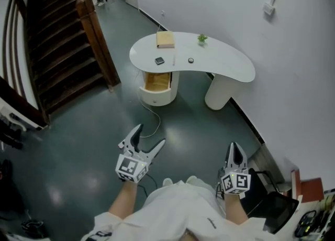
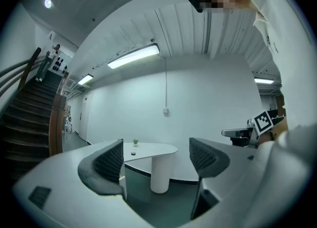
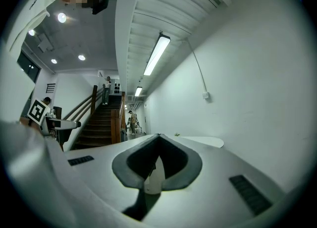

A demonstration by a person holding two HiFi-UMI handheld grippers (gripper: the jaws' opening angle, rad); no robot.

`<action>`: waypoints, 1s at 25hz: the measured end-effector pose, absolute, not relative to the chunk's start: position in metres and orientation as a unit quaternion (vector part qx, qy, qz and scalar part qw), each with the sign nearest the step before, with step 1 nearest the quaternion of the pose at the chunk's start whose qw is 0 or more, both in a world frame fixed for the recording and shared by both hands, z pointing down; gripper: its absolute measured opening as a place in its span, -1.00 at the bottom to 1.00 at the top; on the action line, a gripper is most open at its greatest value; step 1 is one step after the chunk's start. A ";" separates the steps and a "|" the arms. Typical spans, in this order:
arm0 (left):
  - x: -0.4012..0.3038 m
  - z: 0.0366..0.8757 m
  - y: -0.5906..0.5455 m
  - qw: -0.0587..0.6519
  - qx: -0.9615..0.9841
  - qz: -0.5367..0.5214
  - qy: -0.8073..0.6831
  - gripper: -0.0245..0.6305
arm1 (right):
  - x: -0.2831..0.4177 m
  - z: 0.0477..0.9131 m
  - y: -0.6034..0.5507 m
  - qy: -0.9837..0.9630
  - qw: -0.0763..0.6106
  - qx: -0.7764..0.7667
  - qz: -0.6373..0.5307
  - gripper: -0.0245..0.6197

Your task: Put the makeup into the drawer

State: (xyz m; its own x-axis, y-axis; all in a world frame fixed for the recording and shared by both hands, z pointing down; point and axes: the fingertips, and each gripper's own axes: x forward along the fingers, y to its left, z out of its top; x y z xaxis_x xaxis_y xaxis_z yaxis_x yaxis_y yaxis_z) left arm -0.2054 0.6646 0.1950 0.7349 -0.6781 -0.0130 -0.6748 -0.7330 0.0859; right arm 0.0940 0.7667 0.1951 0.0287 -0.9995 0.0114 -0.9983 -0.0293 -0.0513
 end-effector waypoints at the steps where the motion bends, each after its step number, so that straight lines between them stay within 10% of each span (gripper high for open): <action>1: -0.207 0.197 0.665 0.041 0.931 -0.022 -0.362 0.29 | 0.092 0.196 0.767 0.696 0.012 -0.718 -0.023 -0.87; 25: -0.134 0.208 0.592 0.038 0.937 0.009 -0.348 0.29 | 0.141 0.211 0.680 0.716 0.025 -0.697 -0.035 -0.87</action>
State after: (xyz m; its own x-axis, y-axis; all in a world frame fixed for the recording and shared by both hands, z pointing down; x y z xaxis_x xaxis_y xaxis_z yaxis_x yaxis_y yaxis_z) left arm -0.1343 0.5917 0.2080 0.7582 -0.6507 0.0425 -0.6520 -0.7554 0.0656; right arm 0.1412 0.6795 0.2114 -0.0279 -0.9995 0.0126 -0.9960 0.0267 -0.0853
